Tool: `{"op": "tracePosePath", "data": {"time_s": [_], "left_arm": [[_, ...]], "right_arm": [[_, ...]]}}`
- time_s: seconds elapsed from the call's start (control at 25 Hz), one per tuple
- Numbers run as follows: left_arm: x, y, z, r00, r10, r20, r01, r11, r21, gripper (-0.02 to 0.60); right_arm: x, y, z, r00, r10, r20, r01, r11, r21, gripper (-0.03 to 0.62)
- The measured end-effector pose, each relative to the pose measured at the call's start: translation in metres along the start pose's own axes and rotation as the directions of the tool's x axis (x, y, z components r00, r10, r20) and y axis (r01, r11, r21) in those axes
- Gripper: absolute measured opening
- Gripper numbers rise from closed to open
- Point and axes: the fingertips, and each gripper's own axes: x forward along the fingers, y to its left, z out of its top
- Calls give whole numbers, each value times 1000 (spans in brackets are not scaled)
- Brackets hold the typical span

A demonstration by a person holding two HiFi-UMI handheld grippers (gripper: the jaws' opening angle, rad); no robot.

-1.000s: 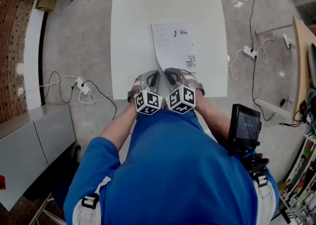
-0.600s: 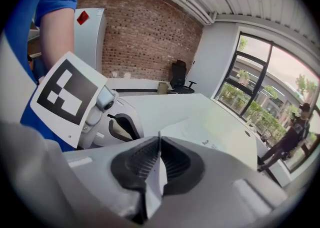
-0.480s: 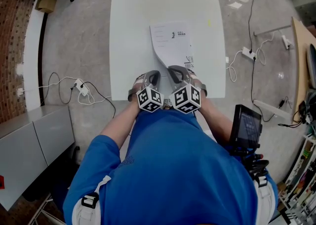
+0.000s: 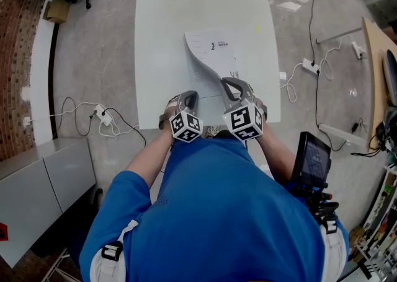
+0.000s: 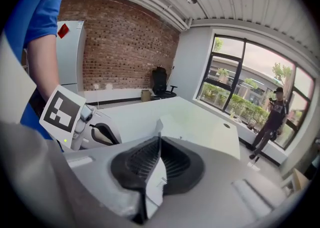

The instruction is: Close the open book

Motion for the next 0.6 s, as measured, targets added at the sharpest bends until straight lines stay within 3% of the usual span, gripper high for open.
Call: {"op": "tracePosePath", "data": {"time_s": [0.2, 0.6], "left_arm": [[3, -1, -2, 1000, -5, -2, 5, 1000, 9, 5], [8, 0, -3, 1000, -12, -4, 12, 1000, 20, 5]], "right_arm": [[-12, -30, -10, 998, -52, 26, 48, 987, 151, 15], [-40, -80, -42, 982, -187, 0, 177, 930, 321, 14]]}}
